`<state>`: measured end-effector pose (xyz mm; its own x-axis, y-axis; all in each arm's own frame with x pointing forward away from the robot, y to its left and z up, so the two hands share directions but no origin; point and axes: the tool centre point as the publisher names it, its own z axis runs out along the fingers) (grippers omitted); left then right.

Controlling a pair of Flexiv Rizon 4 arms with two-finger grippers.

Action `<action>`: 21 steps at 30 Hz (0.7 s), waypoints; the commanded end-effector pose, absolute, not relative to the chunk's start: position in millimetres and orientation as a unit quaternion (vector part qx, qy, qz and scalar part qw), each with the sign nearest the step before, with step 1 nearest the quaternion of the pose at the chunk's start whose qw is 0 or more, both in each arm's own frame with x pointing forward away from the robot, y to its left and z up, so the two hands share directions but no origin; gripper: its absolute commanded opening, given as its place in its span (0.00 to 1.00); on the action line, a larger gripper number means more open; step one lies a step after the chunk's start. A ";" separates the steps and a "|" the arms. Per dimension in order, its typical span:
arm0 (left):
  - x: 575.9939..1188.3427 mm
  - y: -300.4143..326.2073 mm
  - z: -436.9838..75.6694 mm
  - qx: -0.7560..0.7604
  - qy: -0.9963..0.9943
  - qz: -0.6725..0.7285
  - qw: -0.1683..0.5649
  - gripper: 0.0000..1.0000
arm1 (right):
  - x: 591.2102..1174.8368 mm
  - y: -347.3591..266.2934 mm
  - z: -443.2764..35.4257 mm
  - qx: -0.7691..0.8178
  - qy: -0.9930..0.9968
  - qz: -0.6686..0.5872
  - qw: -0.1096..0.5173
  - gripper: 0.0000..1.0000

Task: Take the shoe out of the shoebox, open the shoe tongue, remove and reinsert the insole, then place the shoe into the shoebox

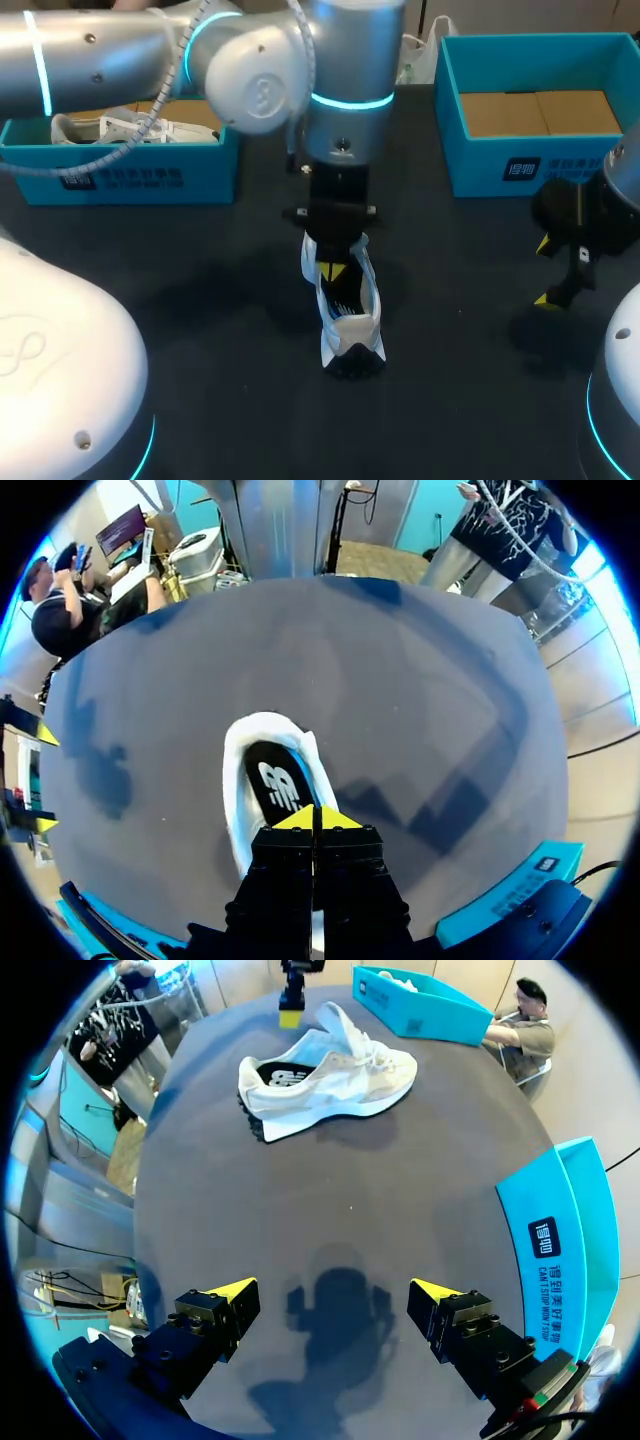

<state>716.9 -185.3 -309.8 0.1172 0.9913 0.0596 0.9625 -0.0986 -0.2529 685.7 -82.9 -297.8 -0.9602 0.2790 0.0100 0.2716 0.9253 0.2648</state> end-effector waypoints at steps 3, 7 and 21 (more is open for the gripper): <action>713.5 -186.7 -334.7 -0.740 -0.659 0.053 0.123 0.00 | 685.2 -82.3 -298.1 0.141 0.981 0.132 0.015 1.00; 709.2 -187.6 -347.5 -0.742 -0.657 0.041 0.126 0.00 | 685.2 -82.3 -298.1 0.141 0.981 0.132 0.015 1.00; 710.2 -180.5 -373.1 -0.736 -0.665 0.023 0.128 0.00 | 685.2 -82.3 -298.1 0.141 0.981 0.132 0.015 1.00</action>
<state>711.1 -181.1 -366.9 0.1165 0.9834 0.1391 0.9716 -0.0838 -0.2212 685.7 -82.9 -297.8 -0.9602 0.2791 0.0099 0.2717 0.9252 0.2648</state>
